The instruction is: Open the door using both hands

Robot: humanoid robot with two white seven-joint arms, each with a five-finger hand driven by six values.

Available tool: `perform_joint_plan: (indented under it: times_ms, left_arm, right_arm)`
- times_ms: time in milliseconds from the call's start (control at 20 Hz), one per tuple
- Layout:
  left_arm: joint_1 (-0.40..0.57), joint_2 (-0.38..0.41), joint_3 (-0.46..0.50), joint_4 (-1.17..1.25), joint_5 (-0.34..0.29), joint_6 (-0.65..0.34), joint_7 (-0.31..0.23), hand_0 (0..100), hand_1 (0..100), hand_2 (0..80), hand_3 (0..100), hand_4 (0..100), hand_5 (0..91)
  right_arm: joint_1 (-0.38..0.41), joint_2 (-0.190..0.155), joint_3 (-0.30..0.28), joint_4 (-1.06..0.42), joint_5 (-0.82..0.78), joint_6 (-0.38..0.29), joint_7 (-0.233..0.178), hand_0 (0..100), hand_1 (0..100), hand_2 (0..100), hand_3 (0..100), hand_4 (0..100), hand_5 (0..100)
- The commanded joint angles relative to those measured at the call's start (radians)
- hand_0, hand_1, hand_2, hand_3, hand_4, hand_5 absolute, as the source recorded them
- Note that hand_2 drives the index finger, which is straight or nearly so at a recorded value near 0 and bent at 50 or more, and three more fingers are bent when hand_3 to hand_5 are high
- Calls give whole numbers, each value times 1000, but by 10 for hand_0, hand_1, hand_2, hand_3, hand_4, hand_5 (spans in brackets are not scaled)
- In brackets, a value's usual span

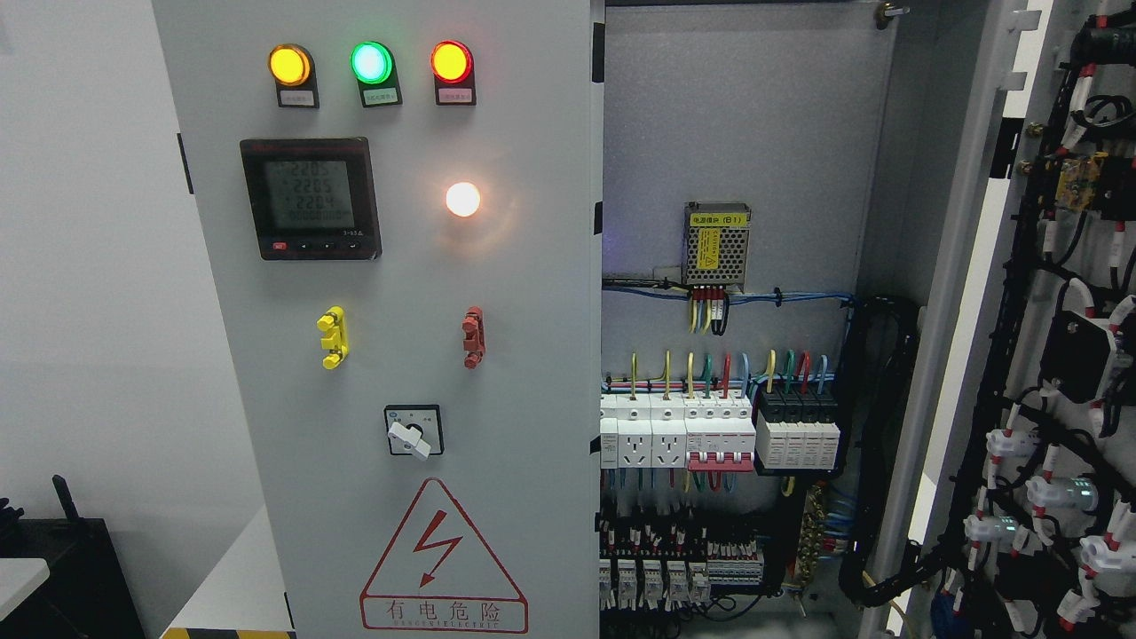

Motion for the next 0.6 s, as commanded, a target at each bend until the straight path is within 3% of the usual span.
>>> perform_joint_plan:
  times_ms: [0,200,551]
  left_arm:
    - [-1,-32,-6,15,0,-4,1,0,0,0,0,42,0]
    - [-1,-32,-6,15,0,-4,1,0,0,0,0,42,0]
    - [-1,-34,-4,15,0,-4,1,0,0,0,0,42,0]
  right_arm:
    - [21,-4,-5,-167,-4,-74,1,0,0,0,0,0,0]
    - [20,4,-14,-169,-7,-137,1,0,0,0,0,0,0]
    - [18,5,-14,-360,-7,-131,1,0,0,0,0,0,0]
